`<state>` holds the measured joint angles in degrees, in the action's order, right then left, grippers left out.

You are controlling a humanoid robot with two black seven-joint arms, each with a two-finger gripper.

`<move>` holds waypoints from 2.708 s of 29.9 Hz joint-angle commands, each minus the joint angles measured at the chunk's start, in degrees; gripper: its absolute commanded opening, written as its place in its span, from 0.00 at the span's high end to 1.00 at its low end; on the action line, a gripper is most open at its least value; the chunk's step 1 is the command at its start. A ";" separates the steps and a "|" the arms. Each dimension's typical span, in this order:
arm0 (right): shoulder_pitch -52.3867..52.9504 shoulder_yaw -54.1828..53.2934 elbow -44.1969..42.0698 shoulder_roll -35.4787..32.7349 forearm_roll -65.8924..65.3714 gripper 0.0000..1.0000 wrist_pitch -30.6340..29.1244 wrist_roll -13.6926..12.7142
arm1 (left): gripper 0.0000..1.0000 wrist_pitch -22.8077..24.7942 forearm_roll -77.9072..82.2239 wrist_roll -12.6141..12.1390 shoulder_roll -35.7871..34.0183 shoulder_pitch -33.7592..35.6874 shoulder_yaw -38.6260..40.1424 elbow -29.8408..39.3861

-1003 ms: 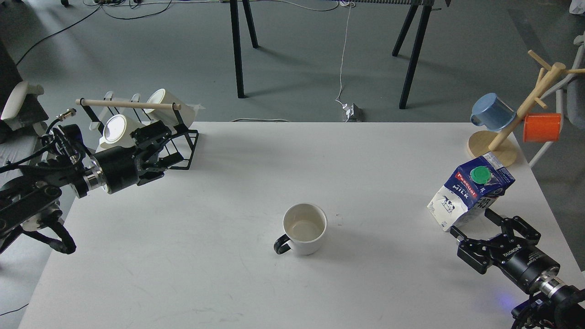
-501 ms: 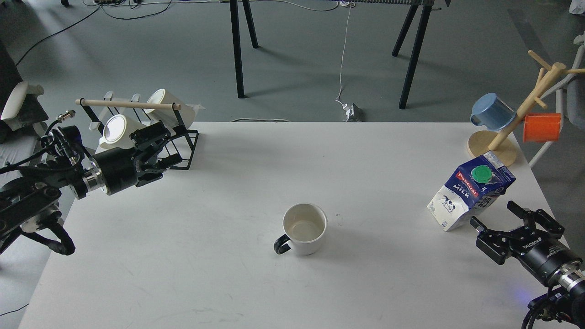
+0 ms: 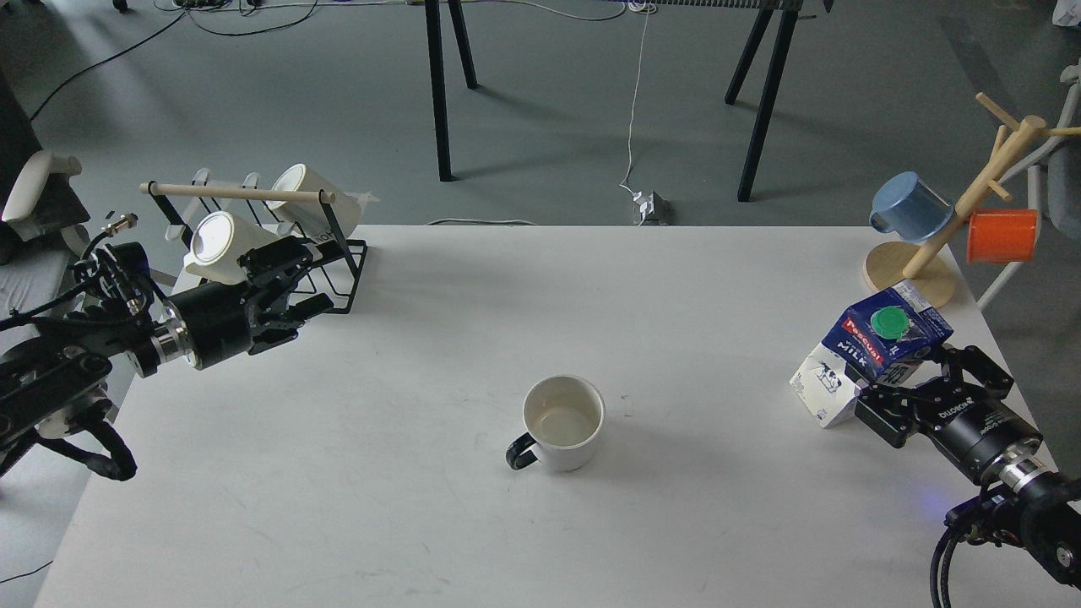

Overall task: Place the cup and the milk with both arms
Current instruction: 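Carry the milk carton with the right gripper beside the white mug, then release the carton and withdraw the right gripper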

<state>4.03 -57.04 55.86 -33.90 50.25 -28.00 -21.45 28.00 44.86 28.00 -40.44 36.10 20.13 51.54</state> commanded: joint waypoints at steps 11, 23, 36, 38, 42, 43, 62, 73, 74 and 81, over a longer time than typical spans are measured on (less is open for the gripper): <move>0.01 -0.09 1.35 3.57 -1.38 0.78 0.00 -0.09 | 0.00 0.00 0.14 0.00 0.10 -0.85 -0.09 -0.39; -4.03 0.17 16.73 3.92 -2.61 0.79 0.00 0.00 | 0.00 0.00 0.41 0.00 0.10 -0.94 -0.17 -0.39; -4.38 3.42 16.56 11.47 -12.71 0.78 0.00 0.00 | 0.00 0.00 0.41 0.00 0.10 -1.38 -0.17 -0.39; -4.12 3.77 16.39 12.45 -13.42 0.78 0.00 0.00 | 0.00 0.00 0.41 0.00 0.10 -1.38 -0.17 -0.39; -3.77 3.77 15.69 12.98 -15.35 0.78 0.00 0.00 | 0.00 0.00 0.41 0.00 0.01 -1.47 -0.17 -0.39; -3.50 3.86 15.07 13.24 -15.62 0.78 0.00 0.00 | 0.00 0.00 0.41 0.00 0.01 -1.47 -0.17 -0.39; -1.39 4.21 10.76 17.64 -19.93 0.50 0.00 -0.08 | 0.00 0.00 0.49 0.00 -0.08 -2.52 -0.17 -1.27; -5.34 2.98 14.88 15.97 -19.75 0.00 0.00 -0.09 | 0.00 0.00 0.49 0.00 -0.16 -2.43 -0.17 -1.27; -6.04 2.98 15.85 15.10 -19.66 0.00 0.00 -0.09 | 0.00 0.00 0.49 0.00 -0.16 -2.43 -0.17 -1.27; -14.03 -0.70 22.36 8.33 -19.57 0.00 0.00 -0.09 | 0.00 0.00 0.49 0.00 -0.16 -2.43 -0.17 -1.27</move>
<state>-6.19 -55.66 76.10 -22.58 30.59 -28.00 -21.50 28.00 45.35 28.00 -40.61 33.66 19.95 50.27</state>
